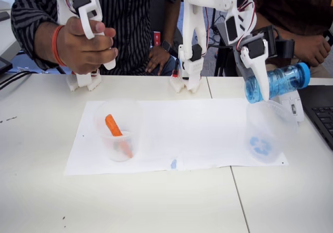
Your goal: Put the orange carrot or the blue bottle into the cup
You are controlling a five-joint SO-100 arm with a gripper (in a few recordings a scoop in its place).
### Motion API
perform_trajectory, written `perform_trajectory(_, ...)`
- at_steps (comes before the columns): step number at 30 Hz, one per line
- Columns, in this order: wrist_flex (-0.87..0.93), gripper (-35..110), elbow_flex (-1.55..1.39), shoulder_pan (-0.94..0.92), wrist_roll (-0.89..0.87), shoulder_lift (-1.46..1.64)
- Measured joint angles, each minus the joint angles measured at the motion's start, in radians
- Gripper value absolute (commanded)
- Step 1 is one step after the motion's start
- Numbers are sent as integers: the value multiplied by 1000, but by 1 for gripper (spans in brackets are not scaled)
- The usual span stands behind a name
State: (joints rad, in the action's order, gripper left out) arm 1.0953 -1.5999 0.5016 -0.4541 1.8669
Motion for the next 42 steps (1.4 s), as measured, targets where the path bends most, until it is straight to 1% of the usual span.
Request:
perform_trajectory(7,0,39,0,5,0,0)
perform_trajectory(11,0,43,0,9,14,0)
perform_trajectory(42,-6,42,0,8,14,0)
